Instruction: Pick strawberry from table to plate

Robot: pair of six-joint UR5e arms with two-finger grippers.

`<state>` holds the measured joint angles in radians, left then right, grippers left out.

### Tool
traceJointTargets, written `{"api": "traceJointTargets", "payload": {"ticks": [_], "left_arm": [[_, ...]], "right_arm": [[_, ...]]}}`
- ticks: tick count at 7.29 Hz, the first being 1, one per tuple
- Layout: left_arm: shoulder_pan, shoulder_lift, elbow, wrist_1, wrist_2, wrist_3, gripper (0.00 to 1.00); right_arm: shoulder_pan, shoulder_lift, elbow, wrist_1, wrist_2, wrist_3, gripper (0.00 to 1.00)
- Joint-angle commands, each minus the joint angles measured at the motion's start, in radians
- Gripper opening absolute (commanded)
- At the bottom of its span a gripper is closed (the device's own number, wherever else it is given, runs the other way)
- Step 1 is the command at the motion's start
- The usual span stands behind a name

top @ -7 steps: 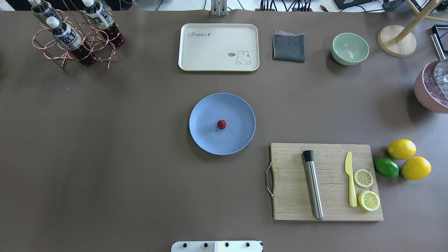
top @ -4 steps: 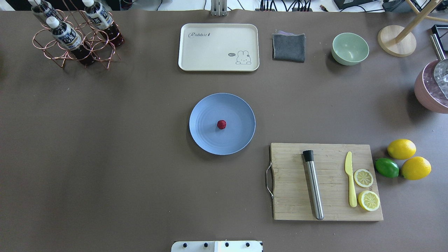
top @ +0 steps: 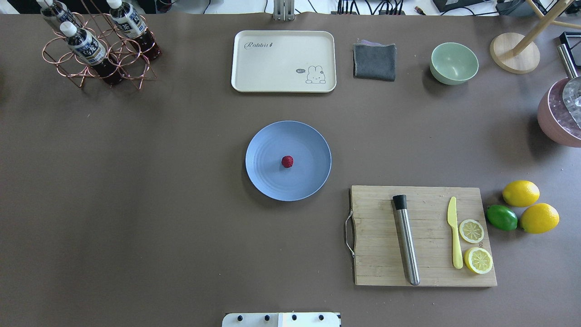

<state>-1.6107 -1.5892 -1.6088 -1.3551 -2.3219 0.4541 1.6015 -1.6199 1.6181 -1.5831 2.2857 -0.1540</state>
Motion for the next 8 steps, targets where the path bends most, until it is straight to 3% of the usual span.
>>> {"api": "traceJointTargets", "payload": {"ticks": [1,8], "left_arm": [[0.000,0.000,0.001,0.001,-0.001,0.000,0.99],[0.002,-0.012,-0.005,-0.001,0.003,-0.003,0.99]], "right_arm": [[0.000,0.000,0.000,0.000,0.001,0.001,1.00],[0.000,0.002,0.008,0.000,0.000,0.001,1.00]]}}
